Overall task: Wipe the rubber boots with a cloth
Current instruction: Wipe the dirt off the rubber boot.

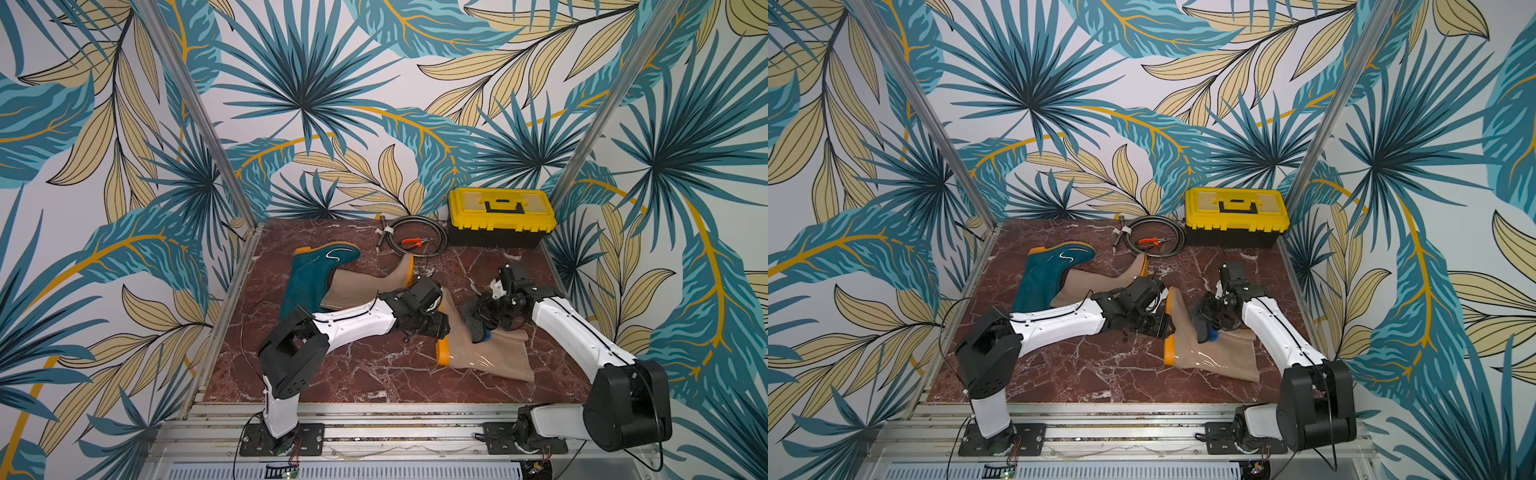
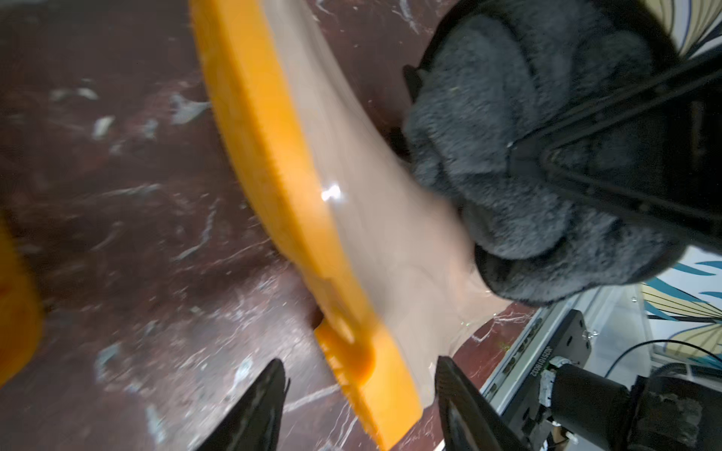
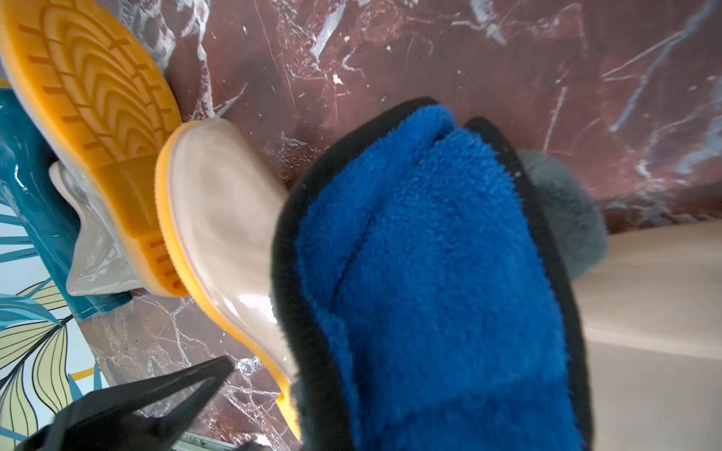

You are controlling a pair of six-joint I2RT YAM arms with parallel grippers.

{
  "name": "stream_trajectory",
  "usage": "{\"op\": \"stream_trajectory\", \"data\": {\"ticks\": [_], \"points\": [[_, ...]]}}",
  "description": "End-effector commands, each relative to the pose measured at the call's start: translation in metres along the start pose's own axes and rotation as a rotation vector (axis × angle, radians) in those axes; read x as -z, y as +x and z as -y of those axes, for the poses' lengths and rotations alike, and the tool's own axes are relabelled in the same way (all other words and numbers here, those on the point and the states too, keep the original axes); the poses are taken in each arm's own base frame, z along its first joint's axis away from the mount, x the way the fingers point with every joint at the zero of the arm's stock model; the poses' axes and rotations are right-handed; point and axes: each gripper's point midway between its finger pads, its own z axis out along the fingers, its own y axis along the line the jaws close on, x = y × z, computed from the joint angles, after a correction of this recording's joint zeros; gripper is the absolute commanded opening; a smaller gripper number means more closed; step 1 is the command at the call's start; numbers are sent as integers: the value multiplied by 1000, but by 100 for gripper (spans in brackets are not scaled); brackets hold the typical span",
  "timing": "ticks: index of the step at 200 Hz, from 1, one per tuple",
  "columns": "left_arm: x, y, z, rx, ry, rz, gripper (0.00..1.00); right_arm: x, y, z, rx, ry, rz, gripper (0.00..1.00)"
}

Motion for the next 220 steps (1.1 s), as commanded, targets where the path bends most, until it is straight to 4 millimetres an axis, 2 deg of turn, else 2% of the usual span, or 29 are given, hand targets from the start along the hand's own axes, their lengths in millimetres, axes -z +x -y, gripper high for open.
{"op": "stream_trajectory", "data": {"ticks": [1, 30, 72, 97, 109, 127, 158, 175, 187, 203, 220], "points": [[-10, -28, 31, 20, 133, 51, 65, -4, -1, -3, 5, -3, 10, 0], [-33, -25, -2, 118, 52, 37, 62, 0, -3, 1, 25, 26, 23, 0], [-28, -21, -16, 113, -4, 61, 59, -10, 2, 3, 39, 46, -9, 0], [-41, -9, -29, 134, -37, 13, 60, -20, 6, 1, 42, 57, -24, 0], [-48, -1, -35, 149, -49, -9, 60, -19, 4, 4, 38, 86, -8, 0], [-53, 6, -44, 162, -71, -24, 60, -3, -7, 19, 37, 189, 69, 0], [-53, 12, -49, 156, -81, -36, 58, 49, -31, 51, 48, 384, 263, 0], [-52, 14, -50, 150, -81, -41, 52, 66, -36, 57, 12, 385, 320, 0], [-51, 15, -51, 150, -77, -45, 38, 71, -37, 56, -8, 364, 346, 0], [-44, 13, -53, 156, -80, -33, 21, 68, -35, 49, -19, 310, 351, 0], [-27, 7, -54, 153, -86, 4, 10, 59, -32, 38, -29, 241, 315, 0]]}}
